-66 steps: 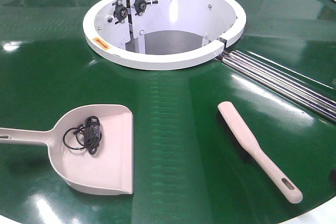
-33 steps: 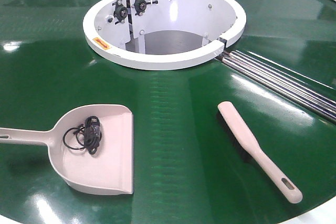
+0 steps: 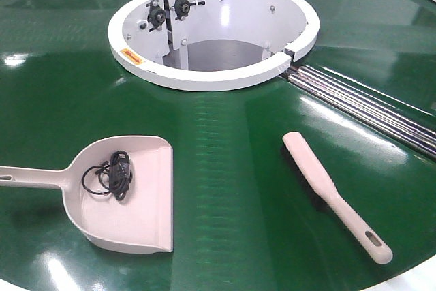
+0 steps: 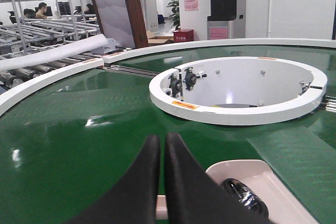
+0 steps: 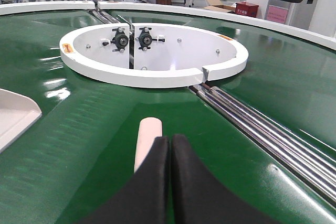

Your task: Clean and inspect green conveyor with broom and dustpan

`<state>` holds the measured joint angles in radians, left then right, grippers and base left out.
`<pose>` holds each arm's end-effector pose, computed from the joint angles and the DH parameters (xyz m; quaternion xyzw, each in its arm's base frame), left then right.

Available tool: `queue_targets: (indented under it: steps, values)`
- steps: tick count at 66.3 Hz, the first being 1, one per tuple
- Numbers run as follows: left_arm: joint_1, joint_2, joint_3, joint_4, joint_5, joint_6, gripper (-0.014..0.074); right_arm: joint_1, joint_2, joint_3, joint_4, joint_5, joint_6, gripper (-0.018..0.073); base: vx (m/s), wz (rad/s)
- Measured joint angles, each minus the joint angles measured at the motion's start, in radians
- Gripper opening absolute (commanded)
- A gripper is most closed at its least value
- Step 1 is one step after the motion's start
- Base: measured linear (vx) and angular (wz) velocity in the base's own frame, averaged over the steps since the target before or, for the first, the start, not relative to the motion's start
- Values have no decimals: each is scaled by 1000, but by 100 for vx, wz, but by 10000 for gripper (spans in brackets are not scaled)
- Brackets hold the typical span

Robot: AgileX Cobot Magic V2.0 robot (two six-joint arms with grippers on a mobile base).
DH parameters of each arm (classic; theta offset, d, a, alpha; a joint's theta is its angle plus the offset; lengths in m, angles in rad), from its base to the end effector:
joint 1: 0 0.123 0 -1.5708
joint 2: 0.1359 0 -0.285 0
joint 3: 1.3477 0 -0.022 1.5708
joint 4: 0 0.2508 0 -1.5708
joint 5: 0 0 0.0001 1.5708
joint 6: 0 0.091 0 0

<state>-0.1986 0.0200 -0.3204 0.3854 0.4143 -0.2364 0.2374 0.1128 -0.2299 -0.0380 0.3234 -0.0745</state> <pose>0.0344 0.0072 0.2824 0.0585 0.7045 0.0256 0.7069 0.0539 0.0119 0.2547 -0.1255 0.7373 0.0376 0.6628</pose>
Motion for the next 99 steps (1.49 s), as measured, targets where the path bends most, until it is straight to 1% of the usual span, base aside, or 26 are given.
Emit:
queue_targets:
  steps: [10,14,18,26,30,35,41,44,46,51,54,60,72,75,83,86,99]
  values:
    - [0,0,0,0,0,0,-6,0,0,0,0,0,0,-8,0,0]
    - [0,0,0,-14,0,0,-6,0,0,0,0,0,0,-8,0,0]
    - [0,0,1,-57,0,11,-6,0,0,0,0,0,0,-8,0,0]
    - [0,0,47,-165,-21,83,-6,0,0,0,0,-1,0,-8,0,0]
    - [0,0,94,-208,-59,120,-6,0,0,0,0,-1,0,-8,0,0]
    - [3,0,170,-241,-132,151,-6,0,0,0,0,-1,0,-8,0,0]
    - [35,-7,249,-293,-223,189,-6,0,0,0,0,-1,0,-8,0,0]
    - [59,-18,285,-338,-272,219,-6,0,0,0,0,-1,0,-8,0,0]
    - [81,-25,314,-385,-304,245,-6,0,0,0,0,-1,0,-8,0,0]
    - [120,-32,343,-467,-352,299,-6,0,0,0,0,-1,0,-8,0,0]
    - [132,-32,344,-489,-367,313,-6,0,0,0,0,-1,0,-8,0,0]
    - [136,-32,345,-475,-368,323,-6,0,0,0,0,-1,0,-8,0,0]
    - [136,-33,348,-433,-370,315,-6,0,0,0,0,-1,0,-8,0,0]
    - [136,-33,348,-421,-370,303,-6,0,0,0,0,-1,0,-8,0,0]
    - [135,-33,348,-361,-370,236,-6,0,0,0,0,-1,0,-8,0,0]
    - [128,-33,348,-349,-370,227,-6,0,0,0,0,-1,0,-8,0,0]
    - [101,-33,348,-341,-370,217,-6,0,0,0,0,-1,0,-8,0,0]
